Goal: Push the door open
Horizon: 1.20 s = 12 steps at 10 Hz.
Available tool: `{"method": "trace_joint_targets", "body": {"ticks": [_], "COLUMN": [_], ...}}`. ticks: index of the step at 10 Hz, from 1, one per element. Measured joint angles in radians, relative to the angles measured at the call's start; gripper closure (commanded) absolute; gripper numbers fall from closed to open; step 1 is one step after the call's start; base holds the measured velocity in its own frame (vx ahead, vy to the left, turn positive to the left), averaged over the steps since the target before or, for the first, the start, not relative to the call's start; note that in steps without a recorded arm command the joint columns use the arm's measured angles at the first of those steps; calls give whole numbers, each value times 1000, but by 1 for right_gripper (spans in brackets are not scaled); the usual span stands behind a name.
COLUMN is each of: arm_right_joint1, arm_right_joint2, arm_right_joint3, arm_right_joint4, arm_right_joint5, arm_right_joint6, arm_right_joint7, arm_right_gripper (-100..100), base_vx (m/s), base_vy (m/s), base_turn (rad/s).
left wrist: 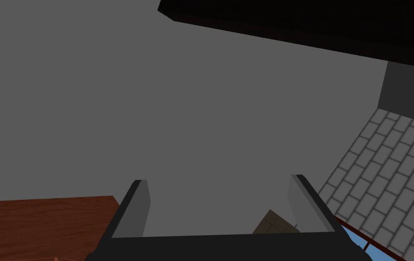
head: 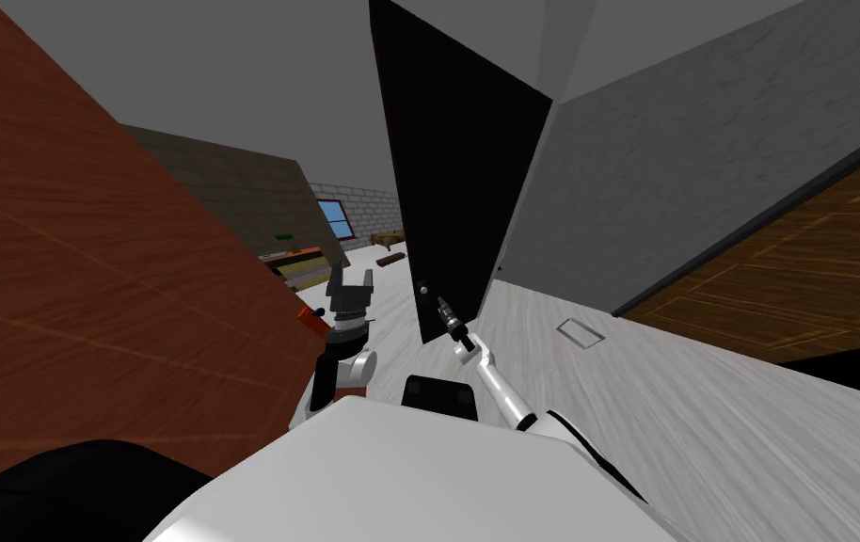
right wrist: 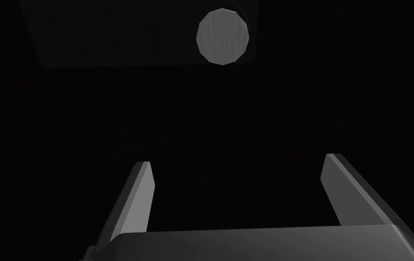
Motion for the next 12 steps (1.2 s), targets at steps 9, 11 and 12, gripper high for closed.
{"method": "trace_joint_targets", "body": {"ticks": [9,11,12], "arm_right_joint1": [7,8,8], "arm_right_joint2": [22,49,51], "arm_right_joint3": [-10,-14,-14], "arm_right_joint4": [8,9,8], "arm_right_joint5": [6,7,7], "arm_right_joint6": [-1,1,1], "arm_right_joint7": [32,42,44], "arm_right_gripper": [-100,-100,100], "base_vx": [149,132,-9], "base_vy": [93,65,-4], "base_turn": [9,4,-3]}}
